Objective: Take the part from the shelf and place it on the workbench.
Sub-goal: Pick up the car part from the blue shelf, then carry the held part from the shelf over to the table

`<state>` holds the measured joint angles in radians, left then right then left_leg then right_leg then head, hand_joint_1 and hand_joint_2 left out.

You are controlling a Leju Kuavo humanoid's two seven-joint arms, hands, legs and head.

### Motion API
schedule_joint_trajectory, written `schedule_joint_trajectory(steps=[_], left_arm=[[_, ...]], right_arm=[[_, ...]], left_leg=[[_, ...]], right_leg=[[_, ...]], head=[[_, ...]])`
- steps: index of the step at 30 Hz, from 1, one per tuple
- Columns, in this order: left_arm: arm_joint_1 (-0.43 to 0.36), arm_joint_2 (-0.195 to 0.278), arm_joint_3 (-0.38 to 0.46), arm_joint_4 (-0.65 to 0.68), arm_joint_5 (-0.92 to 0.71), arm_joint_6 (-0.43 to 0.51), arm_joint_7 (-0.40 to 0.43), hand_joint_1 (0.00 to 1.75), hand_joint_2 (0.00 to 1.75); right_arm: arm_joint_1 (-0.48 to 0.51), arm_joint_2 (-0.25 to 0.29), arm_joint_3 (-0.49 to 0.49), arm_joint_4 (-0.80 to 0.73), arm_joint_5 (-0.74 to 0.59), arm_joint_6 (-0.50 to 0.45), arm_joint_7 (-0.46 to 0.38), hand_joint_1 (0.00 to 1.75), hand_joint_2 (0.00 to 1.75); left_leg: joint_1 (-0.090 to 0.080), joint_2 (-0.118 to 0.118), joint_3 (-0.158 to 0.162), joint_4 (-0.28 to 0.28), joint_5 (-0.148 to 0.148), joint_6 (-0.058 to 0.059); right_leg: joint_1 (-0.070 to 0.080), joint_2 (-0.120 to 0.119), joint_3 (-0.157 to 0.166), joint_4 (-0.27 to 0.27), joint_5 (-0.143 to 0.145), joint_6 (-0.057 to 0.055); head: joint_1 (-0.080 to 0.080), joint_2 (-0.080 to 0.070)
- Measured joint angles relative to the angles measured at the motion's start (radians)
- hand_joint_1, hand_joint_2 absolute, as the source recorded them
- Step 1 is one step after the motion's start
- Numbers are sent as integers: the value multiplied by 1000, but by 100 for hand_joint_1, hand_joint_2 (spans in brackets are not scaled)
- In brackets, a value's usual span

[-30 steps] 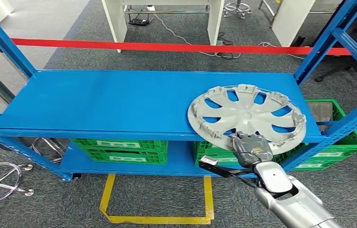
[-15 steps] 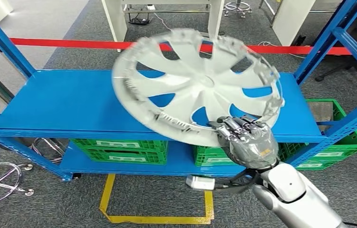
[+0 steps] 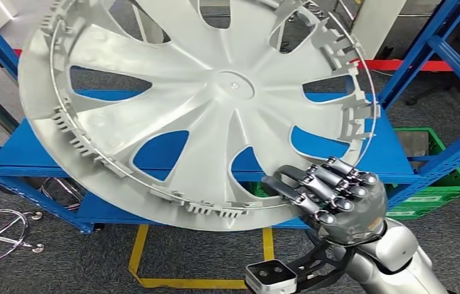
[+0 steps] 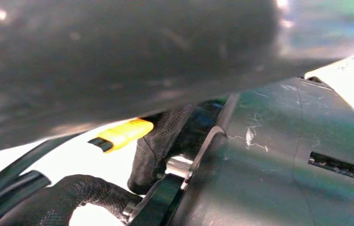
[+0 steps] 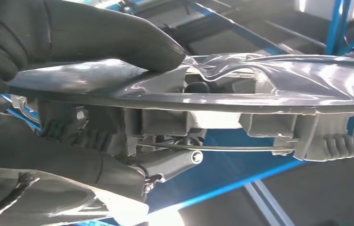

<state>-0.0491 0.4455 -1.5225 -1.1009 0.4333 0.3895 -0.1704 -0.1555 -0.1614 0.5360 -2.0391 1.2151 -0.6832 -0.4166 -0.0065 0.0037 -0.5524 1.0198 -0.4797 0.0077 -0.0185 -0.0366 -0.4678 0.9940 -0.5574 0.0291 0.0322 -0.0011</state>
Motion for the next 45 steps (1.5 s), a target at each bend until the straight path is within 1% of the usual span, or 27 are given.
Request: schedule_joint_trajectory(steps=[11, 19, 27, 30, 34, 36, 37, 38, 39, 40, 41, 42, 43, 44, 45], left_arm=[[0, -4, 14, 8, -17, -6, 7, 0, 0], [7, -7, 35, 14, -34, -13, 7, 0, 0], [12, -8, 54, 19, -53, -23, 18, 0, 0], [14, -8, 61, 22, -62, -21, 23, 0, 0], [18, -3, 66, 23, -81, -5, 34, 0, 0], [21, 0, 69, 23, -91, 3, 37, 0, 0], [22, 1, 70, 23, -95, 6, 38, 0, 0], [21, 2, 71, 23, -99, 8, 39, 0, 0], [21, 2, 73, 23, -102, 10, 40, 0, 0], [21, 2, 74, 23, -105, 11, 41, 0, 0], [20, 2, 76, 23, -107, 12, 41, 0, 0], [21, 2, 77, 23, -108, 12, 42, 0, 0], [22, 1, 78, 23, -109, 12, 42, 0, 0], [22, 1, 78, 23, -109, 12, 42, 0, 0], [22, 0, 78, 23, -109, 12, 42, 0, 0]], right_arm=[[3, 11, -4, -36, -11, 0, -18, 175, 175], [3, 12, -4, -47, -46, 0, -11, 175, 175], [3, 12, -4, -57, -53, 0, -13, 175, 175], [3, 12, -4, -62, -53, 0, -15, 175, 175], [4, 12, -4, -73, -61, 0, -19, 175, 175], [4, 12, -6, -80, -66, 0, -23, 175, 175], [5, 12, -8, -84, -67, 0, -25, 175, 175], [6, 12, -10, -87, -69, 0, -26, 175, 175], [7, 11, -12, -90, -69, 0, -27, 175, 175], [9, 11, -15, -92, -70, 0, -29, 175, 175], [12, 11, -17, -93, -71, 0, -31, 175, 175], [16, 11, -19, -94, -72, 0, -32, 175, 175], [19, 11, -21, -94, -72, 0, -33, 175, 175], [22, 11, -22, -94, -72, 0, -34, 175, 175], [24, 11, -23, -94, -73, 0, -34, 175, 175]], left_leg=[[0, 0, 0, 0, 0, 0], [0, 0, 0, 0, 0, 0], [0, 0, 0, 0, 0, 0], [-3, 0, 0, 2, -1, 1], [-7, 0, -2, 3, -3, 5], [-7, 0, -2, -2, 2, 11], [-5, 0, -1, -8, 7, 17], [-2, 0, -1, -14, 13, 23], [0, 1, -1, -20, 18, 28], [1, 1, -4, -21, 21, 30], [0, 0, -6, -21, 22, 32], [0, 0, -8, -20, 22, 32], [0, -1, -10, -19, 23, 31], [0, -2, -10, -17, 23, 30], [1, -3, -10, -14, 23, 28]], right_leg=[[0, 0, 0, 0, 0, 0], [0, 0, 0, 0, 0, 0], [0, 0, 0, 0, 0, 0], [-2, 0, 0, -2, 1, 2], [-7, 0, -1, -3, 3, 6], [-8, 0, -1, -5, 5, 11], [-8, 4, -4, -1, -1, 14], [-8, 10, -15, 17, -16, 15], [-7, 17, -35, 56, -42, 14], [-7, 25, -65, 115, -73, 13], [-6, 30, -99, 185, -103, 12], [-6, 32, -130, 246, -121, 13], [-6, 33, -150, 279, -118, 13], [-7, 33, -153, 276, -95, 13], [-8, 33, -138, 234, -56, 13]], head=[[0, 0], [0, 0], [0, 0], [0, 0], [0, 0], [0, 0], [0, 0], [1, 0], [2, 0], [2, 0], [3, 0], [2, 0], [2, 0], [2, 0], [2, 0]])
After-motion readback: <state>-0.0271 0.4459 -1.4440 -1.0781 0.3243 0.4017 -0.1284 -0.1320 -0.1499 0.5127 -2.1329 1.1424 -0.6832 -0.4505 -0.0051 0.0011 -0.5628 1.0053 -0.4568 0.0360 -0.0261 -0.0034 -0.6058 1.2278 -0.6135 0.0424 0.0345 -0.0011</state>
